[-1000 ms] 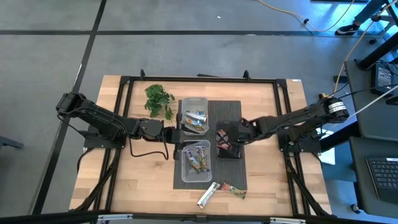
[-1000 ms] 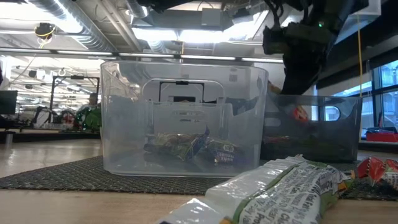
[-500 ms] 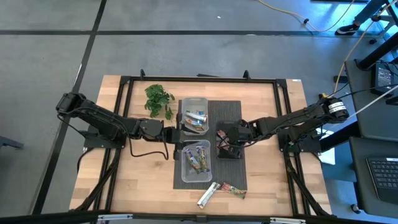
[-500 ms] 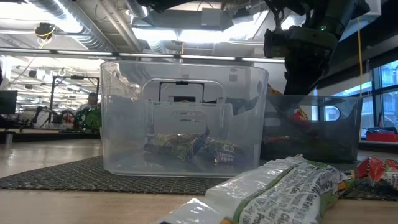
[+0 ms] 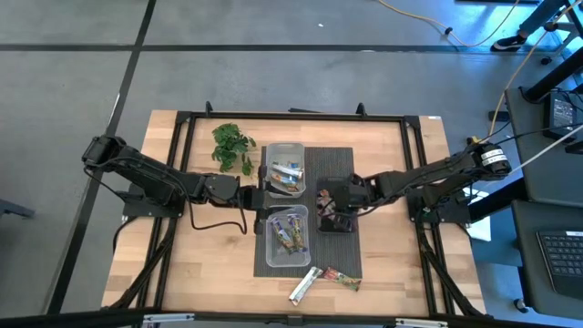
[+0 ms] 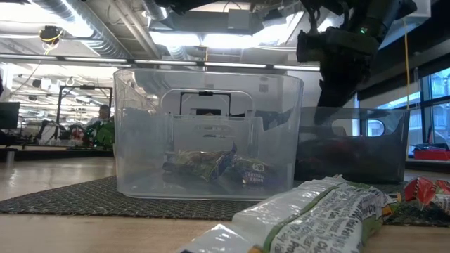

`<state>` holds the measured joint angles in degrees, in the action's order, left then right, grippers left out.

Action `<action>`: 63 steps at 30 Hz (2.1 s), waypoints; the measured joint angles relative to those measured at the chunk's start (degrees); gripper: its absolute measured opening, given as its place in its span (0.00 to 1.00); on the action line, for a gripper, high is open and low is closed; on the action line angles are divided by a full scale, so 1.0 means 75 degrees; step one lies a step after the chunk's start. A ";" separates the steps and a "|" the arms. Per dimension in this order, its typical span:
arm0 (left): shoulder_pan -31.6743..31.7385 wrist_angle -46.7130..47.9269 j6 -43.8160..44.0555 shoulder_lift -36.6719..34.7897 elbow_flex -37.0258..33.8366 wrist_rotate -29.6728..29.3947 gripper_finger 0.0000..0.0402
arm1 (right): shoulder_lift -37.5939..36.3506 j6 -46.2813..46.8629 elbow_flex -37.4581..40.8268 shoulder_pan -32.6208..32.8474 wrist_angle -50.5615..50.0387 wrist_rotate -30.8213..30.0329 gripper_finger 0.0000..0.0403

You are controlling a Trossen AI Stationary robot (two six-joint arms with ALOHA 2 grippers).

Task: Pick and place Granola Bars by type
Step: Put the red granola bar into the black bin

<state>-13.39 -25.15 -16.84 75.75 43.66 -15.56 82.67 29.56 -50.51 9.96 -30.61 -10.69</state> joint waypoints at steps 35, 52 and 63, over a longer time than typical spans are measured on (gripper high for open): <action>-0.0003 -0.0055 0.0015 0.0000 0.0000 0.0001 0.38 | 0.1077 -0.0110 -0.1846 0.4364 0.0642 -0.0492 0.40; -0.0003 -0.0051 0.0020 0.0000 0.0000 0.0028 0.38 | 0.1979 0.1140 -0.1846 0.4402 0.0938 -0.0024 0.46; -0.0001 -0.0044 0.0020 0.0000 0.0003 0.0028 0.38 | 0.2381 0.1817 -0.1843 0.4558 0.0772 -0.0004 0.74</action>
<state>-13.40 -25.47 -16.69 75.75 43.68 -15.35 100.53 43.19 -64.34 44.14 -24.82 -10.72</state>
